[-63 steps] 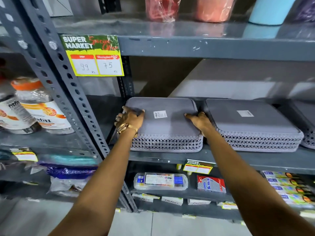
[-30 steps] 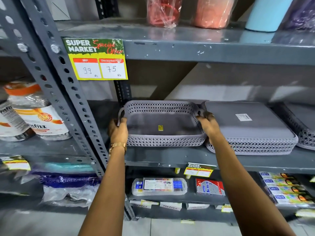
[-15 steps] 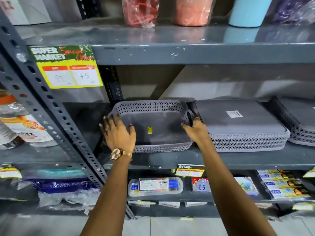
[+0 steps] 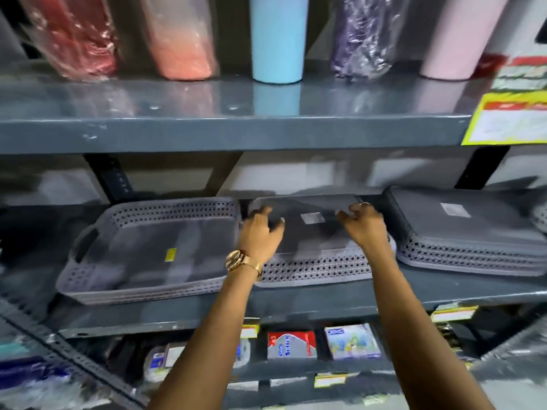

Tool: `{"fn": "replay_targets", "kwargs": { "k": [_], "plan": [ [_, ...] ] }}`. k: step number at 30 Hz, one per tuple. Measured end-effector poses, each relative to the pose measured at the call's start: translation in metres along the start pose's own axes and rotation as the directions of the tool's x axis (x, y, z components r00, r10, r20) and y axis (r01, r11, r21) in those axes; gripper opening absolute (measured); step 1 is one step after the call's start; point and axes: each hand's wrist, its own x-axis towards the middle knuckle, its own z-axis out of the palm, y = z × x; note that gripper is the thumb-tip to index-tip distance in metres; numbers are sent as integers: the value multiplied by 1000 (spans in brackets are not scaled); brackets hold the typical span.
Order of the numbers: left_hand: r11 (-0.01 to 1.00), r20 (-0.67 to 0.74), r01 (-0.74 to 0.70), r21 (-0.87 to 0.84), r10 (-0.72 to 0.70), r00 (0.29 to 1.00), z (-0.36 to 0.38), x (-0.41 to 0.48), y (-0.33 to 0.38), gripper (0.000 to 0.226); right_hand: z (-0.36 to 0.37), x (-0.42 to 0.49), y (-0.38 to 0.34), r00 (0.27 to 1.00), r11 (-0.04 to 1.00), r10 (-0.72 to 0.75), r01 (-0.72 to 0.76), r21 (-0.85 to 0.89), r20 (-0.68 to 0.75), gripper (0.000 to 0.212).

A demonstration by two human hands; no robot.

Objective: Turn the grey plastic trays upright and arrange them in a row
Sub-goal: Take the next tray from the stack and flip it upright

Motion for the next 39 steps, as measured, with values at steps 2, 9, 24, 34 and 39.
{"fn": "replay_targets", "kwargs": {
  "k": [2, 9, 24, 34, 39],
  "plan": [
    [988, 42, 62, 142, -68, 997, 21, 8, 3, 44, -13, 19, 21, 999, 997, 34, -32, -74, 28, 53],
    [922, 5, 342, 179, -349, 937, 49, 19, -3, 68, -29, 63, 51, 946, 990, 138, -122, -73, 293, 66],
    [804, -296, 228, -550, -443, 846, 30, 17, 58, 77, -65, 57, 29, 997, 855, -12, -27, 519, 70, 83],
    [489, -134, 154, -858, -503, 854, 26, -5, 21, 112, -75, 38, 64, 976, 644, 8, -171, 746, 217, 110],
    [514, -105, 254, -820, -570, 815, 22, -23, 19, 103, -72, 36, 81, 958, 641, 126, -277, 716, 257, 120]
  ]
}}
